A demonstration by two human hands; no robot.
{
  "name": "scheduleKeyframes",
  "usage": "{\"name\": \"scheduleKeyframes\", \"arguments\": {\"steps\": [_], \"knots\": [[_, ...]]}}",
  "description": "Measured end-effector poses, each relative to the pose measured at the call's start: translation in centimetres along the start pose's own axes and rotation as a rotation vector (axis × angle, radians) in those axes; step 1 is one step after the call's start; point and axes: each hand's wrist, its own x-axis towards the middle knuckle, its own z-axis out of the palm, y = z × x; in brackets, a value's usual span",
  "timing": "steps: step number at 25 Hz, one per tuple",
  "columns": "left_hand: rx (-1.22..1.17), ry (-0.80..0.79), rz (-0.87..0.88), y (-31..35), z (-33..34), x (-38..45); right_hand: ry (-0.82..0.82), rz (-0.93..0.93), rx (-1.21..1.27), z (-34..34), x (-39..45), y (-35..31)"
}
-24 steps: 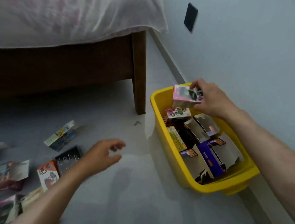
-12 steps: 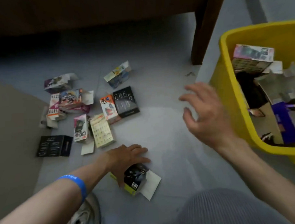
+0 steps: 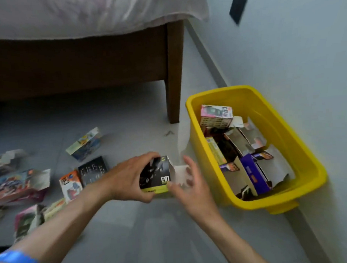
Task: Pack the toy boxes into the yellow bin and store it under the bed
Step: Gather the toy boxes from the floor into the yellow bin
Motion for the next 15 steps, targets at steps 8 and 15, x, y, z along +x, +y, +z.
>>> {"name": "scheduleKeyframes", "arguments": {"steps": [8,15], "knots": [[-0.469,0.240,0.139,6.1,-4.1,3.8,0.072,-0.043,0.415,-7.2,3.7,-5.3],[-0.235,0.310,0.189,8.1,-2.3,5.1,0.440,-0.255,0.106,-7.8,3.9,-5.2]]}}
